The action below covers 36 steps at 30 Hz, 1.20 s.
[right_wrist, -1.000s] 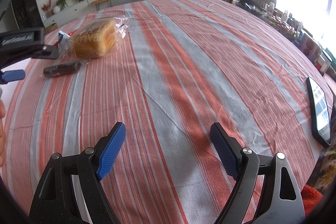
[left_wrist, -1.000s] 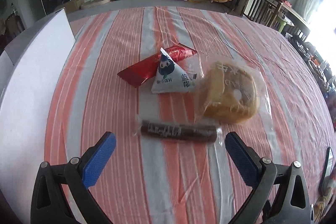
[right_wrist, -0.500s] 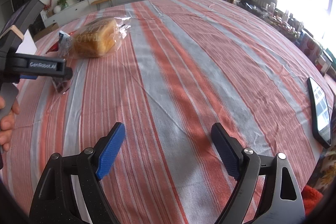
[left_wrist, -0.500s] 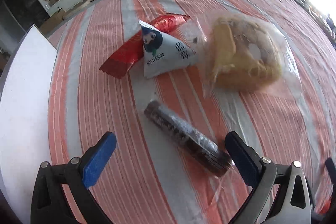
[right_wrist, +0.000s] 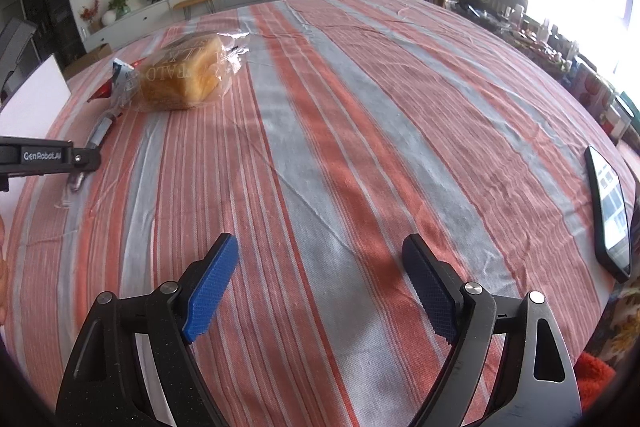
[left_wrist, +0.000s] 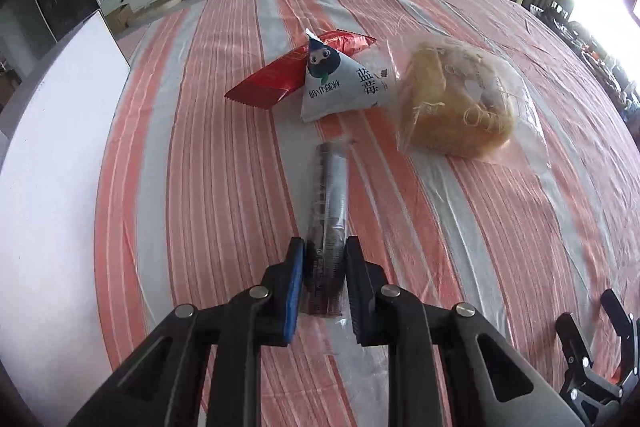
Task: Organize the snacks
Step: 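Close the left gripper on the dark wrapped bar and lift it, then lower the dark bar back onto the tablecloth and open the left gripper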
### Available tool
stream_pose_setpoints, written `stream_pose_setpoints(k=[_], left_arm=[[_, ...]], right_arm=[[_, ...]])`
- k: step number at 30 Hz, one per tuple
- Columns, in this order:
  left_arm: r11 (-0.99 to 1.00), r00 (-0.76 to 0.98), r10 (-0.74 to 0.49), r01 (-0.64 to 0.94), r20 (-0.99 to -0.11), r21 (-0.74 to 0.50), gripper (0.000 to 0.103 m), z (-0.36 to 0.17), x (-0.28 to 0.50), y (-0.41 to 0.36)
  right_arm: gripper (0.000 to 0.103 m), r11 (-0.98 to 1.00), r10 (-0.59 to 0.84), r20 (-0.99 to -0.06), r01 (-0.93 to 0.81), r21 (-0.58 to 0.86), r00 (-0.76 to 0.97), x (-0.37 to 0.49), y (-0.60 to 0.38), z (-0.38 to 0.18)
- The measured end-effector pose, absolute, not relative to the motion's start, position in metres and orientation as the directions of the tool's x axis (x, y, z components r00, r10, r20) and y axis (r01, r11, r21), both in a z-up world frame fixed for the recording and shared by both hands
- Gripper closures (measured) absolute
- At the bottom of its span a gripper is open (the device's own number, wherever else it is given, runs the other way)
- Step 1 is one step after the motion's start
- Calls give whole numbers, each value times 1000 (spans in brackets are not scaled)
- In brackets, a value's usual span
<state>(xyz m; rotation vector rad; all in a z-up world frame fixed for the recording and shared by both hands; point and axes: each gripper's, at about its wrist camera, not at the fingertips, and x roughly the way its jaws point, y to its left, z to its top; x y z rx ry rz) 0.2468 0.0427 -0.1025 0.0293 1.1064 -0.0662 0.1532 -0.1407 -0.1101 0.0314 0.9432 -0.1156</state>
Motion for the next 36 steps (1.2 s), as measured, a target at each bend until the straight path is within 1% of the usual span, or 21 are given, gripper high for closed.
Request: stream_pose_setpoints(k=[2, 10, 11, 13, 14, 15, 17, 22, 23, 26, 30, 32, 36], left_arm=[[997, 448, -62, 63, -892, -38, 84, -102, 233, 48], [996, 469, -83, 50, -879, -67, 83, -104, 180, 67], [996, 479, -91, 49, -873, -77, 82, -104, 177, 68], [993, 508, -118, 47, -853, -109, 72, -106, 175, 72], [991, 518, -134, 48, -845, -128, 62, -105, 178, 73], [989, 529, -142, 48, -837, -138, 46, -106, 179, 72], [993, 539, -116, 40, -834, -112, 29, -109, 180, 69], [997, 573, -48, 75, -818, -6, 20, -115, 177, 59], [997, 582, -44, 75, -812, 1, 17, -115, 177, 59], [998, 582, -46, 61, -812, -13, 13, -116, 180, 64], [999, 581, -32, 45, -813, -7, 3, -120, 184, 67], [999, 581, -26, 38, -814, -5, 0, -121, 186, 68], [999, 586, -22, 33, -810, -3, 0, -122, 185, 68]], right_arm=[[16, 993, -85, -809, 112, -24, 581, 153, -140, -110], [16, 993, -85, -809, 113, -24, 581, 153, -141, -110], [16, 993, -85, -809, 113, -24, 581, 153, -141, -110], [16, 993, -85, -809, 113, -24, 581, 153, -141, -110], [16, 993, -85, -809, 112, -23, 581, 153, -141, -110], [16, 993, -85, -809, 112, -23, 581, 153, -141, -110], [16, 993, -85, -809, 112, -23, 582, 154, -140, -110], [16, 993, -85, -809, 113, -23, 582, 154, -140, -110], [16, 993, -85, -809, 113, -23, 581, 154, -141, -110], [16, 993, -85, -809, 113, -23, 581, 154, -140, -110], [16, 993, -85, -809, 113, -23, 581, 154, -140, -110], [16, 993, -85, -809, 113, -23, 581, 154, -140, -110], [16, 993, -85, -809, 113, -23, 581, 154, -141, -110]])
